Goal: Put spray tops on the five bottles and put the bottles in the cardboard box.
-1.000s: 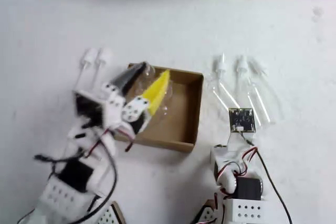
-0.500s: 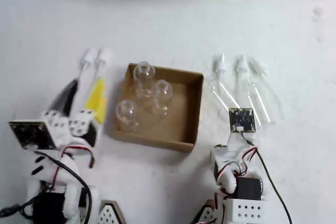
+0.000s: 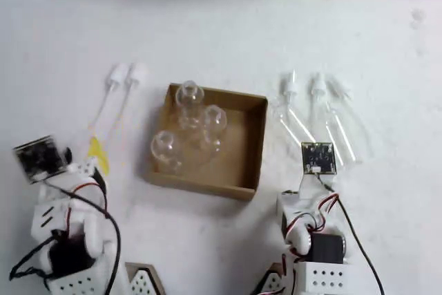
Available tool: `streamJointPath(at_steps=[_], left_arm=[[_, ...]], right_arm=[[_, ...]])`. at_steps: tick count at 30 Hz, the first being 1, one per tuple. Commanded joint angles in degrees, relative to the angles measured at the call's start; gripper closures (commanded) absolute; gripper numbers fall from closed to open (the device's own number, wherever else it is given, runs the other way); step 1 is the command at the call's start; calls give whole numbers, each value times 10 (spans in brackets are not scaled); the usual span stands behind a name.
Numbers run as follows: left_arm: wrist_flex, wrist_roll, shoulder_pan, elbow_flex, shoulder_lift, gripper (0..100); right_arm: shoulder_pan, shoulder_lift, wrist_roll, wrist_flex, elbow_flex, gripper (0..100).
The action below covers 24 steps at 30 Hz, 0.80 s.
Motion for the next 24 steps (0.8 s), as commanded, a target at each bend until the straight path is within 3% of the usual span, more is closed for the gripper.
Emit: streamJointPath(at_steps=[1,4,10,14,16,21,24], left_arm=[[-71,-113,-7,63,-5,819],[-118,-133,-7,91,-4,821],[-113,-135,-7,90,-4,820],[-113,-136,-7,90,-4,820],[-112,-137,-8,90,-4,820],[-101,-138,-8,90,-4,820],[-101,-138,-8,90,-4,820]], right_arm=[[-6,-4,-6,2,4,984],[-8,-4,-2,2,4,984],[-65,-4,-2,-1,4,984],[-127,-4,1,-58,4,981],[-131,-4,39,-108,4,945],[-74,-4,216,-229,4,760],[-65,-4,250,-291,4,673]])
